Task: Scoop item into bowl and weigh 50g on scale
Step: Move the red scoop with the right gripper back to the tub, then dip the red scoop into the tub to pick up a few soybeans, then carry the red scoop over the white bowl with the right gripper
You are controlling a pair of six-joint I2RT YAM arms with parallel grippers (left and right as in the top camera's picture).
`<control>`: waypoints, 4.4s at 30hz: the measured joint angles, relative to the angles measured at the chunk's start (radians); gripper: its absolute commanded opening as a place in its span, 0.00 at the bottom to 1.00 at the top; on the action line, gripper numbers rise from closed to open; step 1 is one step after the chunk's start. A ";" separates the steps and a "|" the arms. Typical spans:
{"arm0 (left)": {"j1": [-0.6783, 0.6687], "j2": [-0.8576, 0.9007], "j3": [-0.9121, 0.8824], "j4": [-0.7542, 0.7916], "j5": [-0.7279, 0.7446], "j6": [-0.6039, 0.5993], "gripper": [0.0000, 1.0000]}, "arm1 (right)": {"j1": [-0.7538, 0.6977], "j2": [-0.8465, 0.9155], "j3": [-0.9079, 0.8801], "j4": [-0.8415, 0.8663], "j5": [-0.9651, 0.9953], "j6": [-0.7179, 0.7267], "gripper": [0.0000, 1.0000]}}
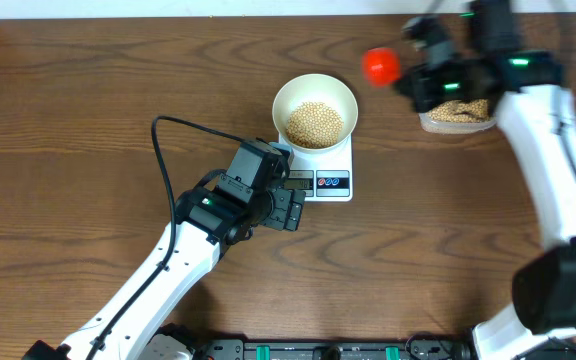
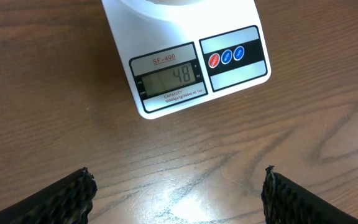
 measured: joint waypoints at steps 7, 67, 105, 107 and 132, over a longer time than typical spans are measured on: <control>0.000 0.000 0.000 -0.001 0.000 0.000 0.88 | -0.161 -0.033 0.010 -0.116 0.145 0.041 0.01; 0.000 0.000 0.000 -0.001 0.000 0.000 0.88 | -0.232 0.246 0.010 -0.063 0.234 0.060 0.01; 0.000 0.000 0.000 -0.001 0.000 0.000 0.88 | -0.280 0.171 0.010 -0.134 -0.374 -0.001 0.01; 0.000 0.000 0.000 -0.001 0.000 0.000 0.88 | -0.257 0.171 0.010 -0.133 -0.399 -0.008 0.01; 0.000 0.000 0.000 -0.001 0.000 0.000 0.88 | 0.150 0.171 0.010 -0.052 -0.233 -0.032 0.01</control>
